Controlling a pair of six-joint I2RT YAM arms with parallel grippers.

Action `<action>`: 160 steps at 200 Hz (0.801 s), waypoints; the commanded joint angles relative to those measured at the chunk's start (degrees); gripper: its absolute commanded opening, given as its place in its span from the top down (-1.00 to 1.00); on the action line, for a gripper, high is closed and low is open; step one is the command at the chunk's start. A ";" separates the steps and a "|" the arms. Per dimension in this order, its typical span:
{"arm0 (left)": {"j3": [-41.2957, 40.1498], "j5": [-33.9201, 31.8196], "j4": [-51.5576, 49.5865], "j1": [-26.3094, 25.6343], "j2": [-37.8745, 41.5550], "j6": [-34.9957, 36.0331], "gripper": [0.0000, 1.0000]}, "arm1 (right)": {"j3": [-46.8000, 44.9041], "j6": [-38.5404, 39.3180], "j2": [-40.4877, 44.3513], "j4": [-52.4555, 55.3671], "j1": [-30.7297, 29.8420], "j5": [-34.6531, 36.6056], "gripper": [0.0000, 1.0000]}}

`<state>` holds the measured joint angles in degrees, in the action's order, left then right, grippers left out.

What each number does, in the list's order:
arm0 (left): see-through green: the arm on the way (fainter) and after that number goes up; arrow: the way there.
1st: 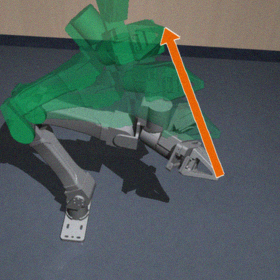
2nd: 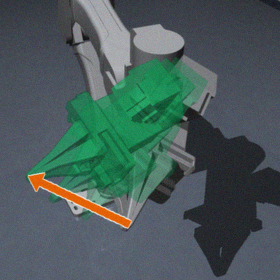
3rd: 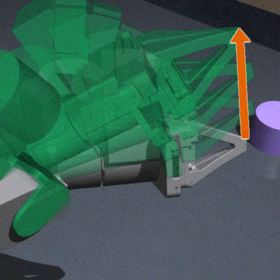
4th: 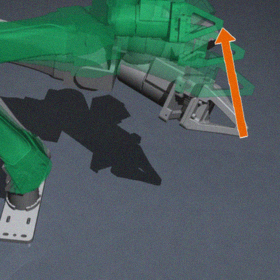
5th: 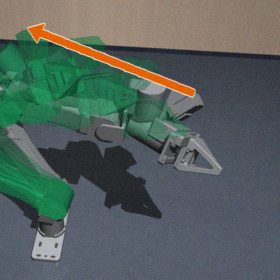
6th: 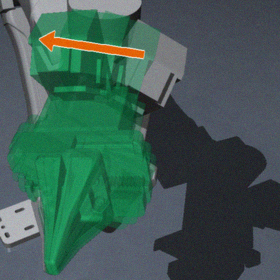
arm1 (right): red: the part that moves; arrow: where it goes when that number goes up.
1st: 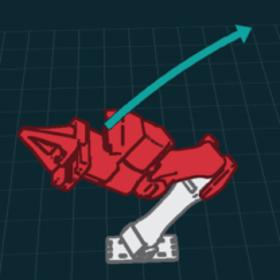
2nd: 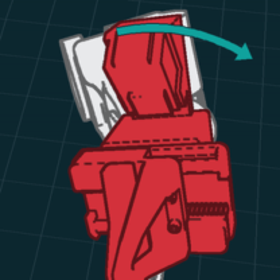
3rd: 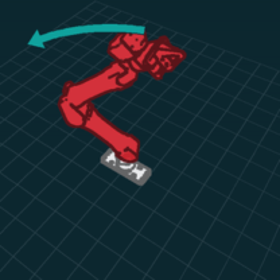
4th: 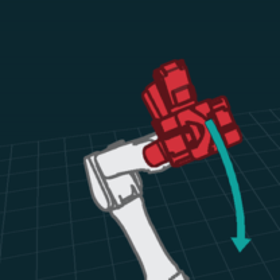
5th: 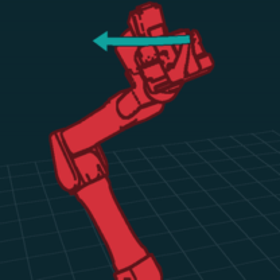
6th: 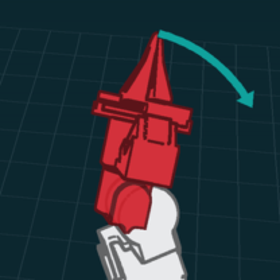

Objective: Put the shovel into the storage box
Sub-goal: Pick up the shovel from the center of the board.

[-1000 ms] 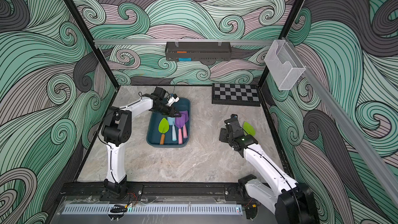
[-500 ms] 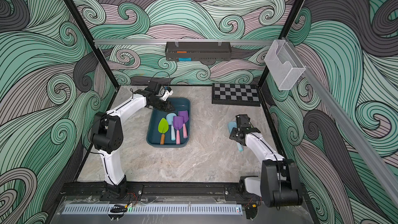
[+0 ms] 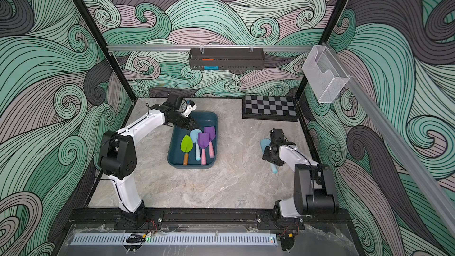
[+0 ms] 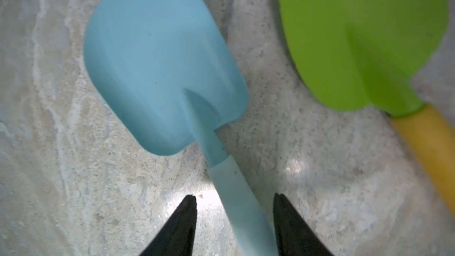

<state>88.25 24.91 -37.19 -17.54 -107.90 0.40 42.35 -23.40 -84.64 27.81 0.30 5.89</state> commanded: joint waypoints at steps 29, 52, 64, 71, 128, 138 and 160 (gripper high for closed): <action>-3.23 4.17 4.03 0.01 4.55 -1.71 0.03 | 2.16 0.85 -3.09 0.09 -0.91 -3.71 0.34; -3.78 4.95 4.29 0.01 5.58 -2.03 0.03 | 3.40 1.53 -5.01 0.72 -1.44 -3.99 0.43; -3.94 5.19 4.46 -0.03 6.16 -2.14 0.03 | 4.08 1.87 -6.07 0.94 -1.78 -4.21 0.59; -4.09 5.55 4.71 -0.02 6.59 -2.32 0.03 | 4.34 1.99 -6.57 0.99 -2.04 -4.47 0.68; -8.35 18.30 14.98 -0.13 8.82 -9.15 0.00 | 6.49 2.61 -6.23 1.95 -8.79 -3.86 1.00; -10.31 21.64 19.95 -0.43 9.29 -12.29 -0.01 | 6.97 2.34 -5.00 2.28 -11.13 -3.83 1.00; -12.59 23.74 26.91 -2.68 9.78 -16.72 -0.05 | 8.58 1.37 -1.88 3.49 -17.15 -3.77 1.00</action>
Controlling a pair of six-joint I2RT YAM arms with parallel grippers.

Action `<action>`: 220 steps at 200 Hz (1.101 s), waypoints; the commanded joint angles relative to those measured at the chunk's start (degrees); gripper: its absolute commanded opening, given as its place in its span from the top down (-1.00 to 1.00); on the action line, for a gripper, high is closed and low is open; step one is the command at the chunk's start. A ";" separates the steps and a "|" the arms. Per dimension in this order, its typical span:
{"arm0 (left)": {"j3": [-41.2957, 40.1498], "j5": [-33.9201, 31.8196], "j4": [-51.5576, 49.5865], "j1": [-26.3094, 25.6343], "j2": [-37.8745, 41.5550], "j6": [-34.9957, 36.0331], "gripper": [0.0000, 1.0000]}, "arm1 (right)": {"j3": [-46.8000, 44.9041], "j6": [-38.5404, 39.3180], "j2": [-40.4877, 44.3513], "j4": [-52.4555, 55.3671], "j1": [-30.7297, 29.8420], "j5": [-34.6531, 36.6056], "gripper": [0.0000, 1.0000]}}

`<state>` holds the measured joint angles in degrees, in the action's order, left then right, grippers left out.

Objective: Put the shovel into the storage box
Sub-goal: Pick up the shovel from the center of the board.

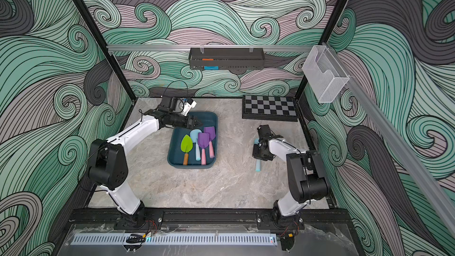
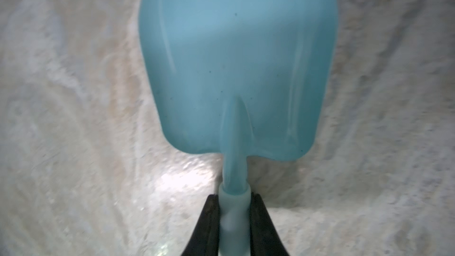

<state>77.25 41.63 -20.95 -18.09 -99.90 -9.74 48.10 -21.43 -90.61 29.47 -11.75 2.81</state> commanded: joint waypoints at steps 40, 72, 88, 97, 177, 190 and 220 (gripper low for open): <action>0.16 3.07 9.71 -7.90 0.36 -6.00 -0.06 | 6.82 -3.76 7.84 3.11 -14.71 -1.41 1.00; 1.02 0.66 10.11 -10.68 -1.04 -6.81 -0.06 | 9.86 -5.10 9.87 3.44 -20.63 -1.16 1.00; 1.61 0.01 9.93 -11.77 -1.69 -7.03 -0.06 | 10.96 -5.69 10.47 3.45 -22.62 -1.34 1.00; 1.87 -0.46 9.83 -12.28 -1.99 -7.01 -0.06 | 11.48 -5.91 10.87 3.50 -23.63 -1.03 1.00; 2.74 -1.42 9.84 -14.26 -3.81 -7.55 0.42 | 11.99 -7.31 13.63 3.37 -28.56 0.75 1.00; 2.67 -1.22 10.25 -14.50 -3.88 -7.96 0.63 | 11.74 -7.31 13.37 3.12 -28.84 1.03 1.00; 2.73 -0.39 10.66 -14.78 -4.27 -8.22 0.90 | 10.83 -7.42 13.60 1.42 -29.53 1.47 1.00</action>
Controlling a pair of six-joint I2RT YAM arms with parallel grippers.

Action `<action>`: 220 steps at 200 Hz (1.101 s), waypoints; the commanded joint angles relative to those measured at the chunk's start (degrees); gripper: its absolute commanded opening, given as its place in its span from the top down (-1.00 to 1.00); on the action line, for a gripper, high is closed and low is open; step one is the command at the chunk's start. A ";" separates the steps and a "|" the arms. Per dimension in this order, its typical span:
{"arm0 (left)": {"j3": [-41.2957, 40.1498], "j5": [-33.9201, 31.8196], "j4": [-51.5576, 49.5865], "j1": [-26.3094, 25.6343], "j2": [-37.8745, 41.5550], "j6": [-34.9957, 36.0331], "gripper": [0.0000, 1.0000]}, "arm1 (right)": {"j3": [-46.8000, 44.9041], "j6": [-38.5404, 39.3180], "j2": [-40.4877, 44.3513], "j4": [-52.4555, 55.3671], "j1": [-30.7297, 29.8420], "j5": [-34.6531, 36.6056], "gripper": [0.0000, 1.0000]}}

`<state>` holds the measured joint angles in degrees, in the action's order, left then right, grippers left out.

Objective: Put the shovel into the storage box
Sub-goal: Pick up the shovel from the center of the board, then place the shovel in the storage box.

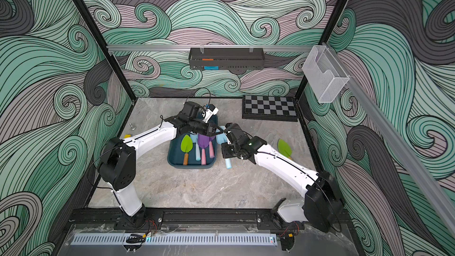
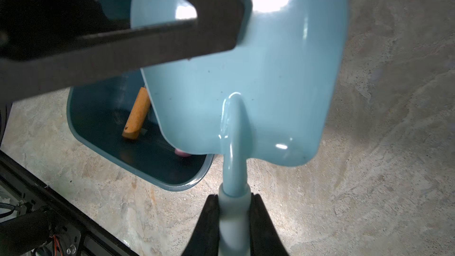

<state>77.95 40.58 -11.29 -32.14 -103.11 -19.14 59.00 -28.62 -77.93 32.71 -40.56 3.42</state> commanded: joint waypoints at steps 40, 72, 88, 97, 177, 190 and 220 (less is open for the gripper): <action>1.81 1.68 2.02 -0.60 -1.52 0.27 1.00 | -1.88 -0.03 3.43 -4.18 -1.72 3.79 0.29; 2.78 3.56 1.71 0.76 -1.73 -0.39 1.00 | -7.41 2.04 9.80 -10.31 -1.81 4.79 -0.34; 3.63 4.35 -0.05 2.70 -1.09 0.52 1.00 | -10.19 2.77 13.47 -11.57 -1.81 6.40 -0.36; 4.10 5.19 -1.12 4.31 -0.46 1.07 1.00 | -11.47 3.05 15.36 -11.62 -1.81 7.60 -0.36; 16.73 -1.93 -37.36 20.14 -0.70 25.11 1.00 | -20.15 3.77 22.85 -9.20 7.26 7.15 -0.51; 16.68 -3.37 -38.24 20.48 -1.31 26.28 1.00 | -20.97 4.31 23.50 -9.11 11.16 4.39 -0.51; 18.38 -8.82 -40.79 20.45 -4.85 27.10 1.00 | -21.82 5.38 25.44 -8.73 16.51 1.90 -0.50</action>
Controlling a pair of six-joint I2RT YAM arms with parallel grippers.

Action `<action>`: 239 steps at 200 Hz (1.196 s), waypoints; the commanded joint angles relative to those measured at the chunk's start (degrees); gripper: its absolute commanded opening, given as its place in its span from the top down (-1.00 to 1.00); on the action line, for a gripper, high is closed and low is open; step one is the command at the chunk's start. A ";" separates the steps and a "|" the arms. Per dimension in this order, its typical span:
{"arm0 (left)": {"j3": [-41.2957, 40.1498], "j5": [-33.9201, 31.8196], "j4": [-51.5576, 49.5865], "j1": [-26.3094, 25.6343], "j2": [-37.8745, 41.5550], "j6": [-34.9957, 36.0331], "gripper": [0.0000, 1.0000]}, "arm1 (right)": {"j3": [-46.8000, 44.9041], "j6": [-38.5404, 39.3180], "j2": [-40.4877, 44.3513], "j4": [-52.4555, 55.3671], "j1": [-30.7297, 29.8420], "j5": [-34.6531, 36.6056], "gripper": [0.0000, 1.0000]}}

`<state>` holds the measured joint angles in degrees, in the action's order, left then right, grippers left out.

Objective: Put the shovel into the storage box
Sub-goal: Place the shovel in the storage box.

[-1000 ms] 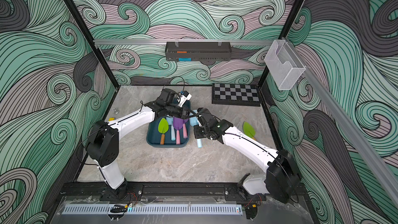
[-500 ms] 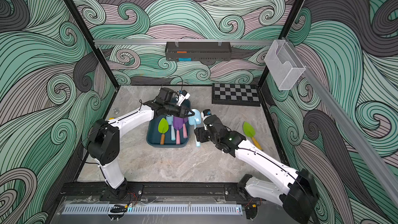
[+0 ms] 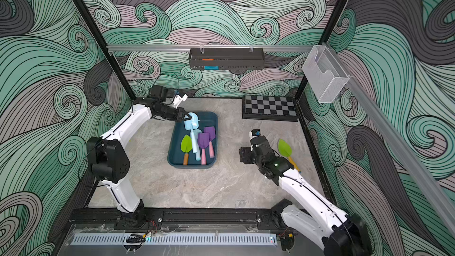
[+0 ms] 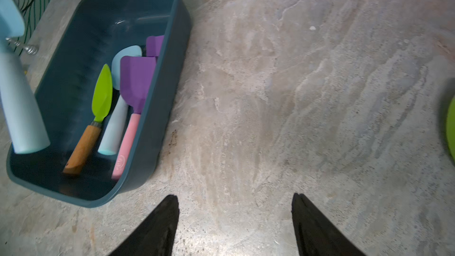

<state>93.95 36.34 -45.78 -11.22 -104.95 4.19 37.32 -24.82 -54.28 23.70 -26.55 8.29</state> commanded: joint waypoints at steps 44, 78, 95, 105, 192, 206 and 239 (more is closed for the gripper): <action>5.73 -10.53 -9.72 -0.47 -9.85 4.88 1.00 | -1.16 2.08 2.07 0.46 4.11 -3.48 -0.52; 7.25 -11.57 -10.43 -0.46 -14.84 5.22 1.00 | -1.94 2.35 2.24 0.47 4.28 -3.37 -0.59; 7.30 -11.24 -10.14 -0.46 -16.32 5.00 0.98 | -2.33 2.49 2.33 0.49 4.39 -3.11 -0.61; 7.23 -11.20 -9.89 -0.47 -16.88 4.71 0.93 | -2.49 2.57 2.41 0.54 4.48 -3.07 -0.62; 6.95 -12.53 -8.96 -0.46 -15.36 2.76 0.34 | -1.98 2.05 1.34 1.26 6.83 -1.83 -0.65; 6.82 -11.97 -8.15 -0.44 -13.27 1.86 0.30 | -0.50 2.07 0.24 2.53 9.06 -0.21 -0.66; 2.60 -8.81 -2.49 -0.82 -5.50 -0.94 0.24 | 5.32 2.31 -7.44 6.82 21.91 3.65 -0.68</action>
<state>97.95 24.67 -52.56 -11.51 -118.72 5.72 38.22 -22.92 -57.28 27.40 -12.91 7.92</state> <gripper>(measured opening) 0.368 0.833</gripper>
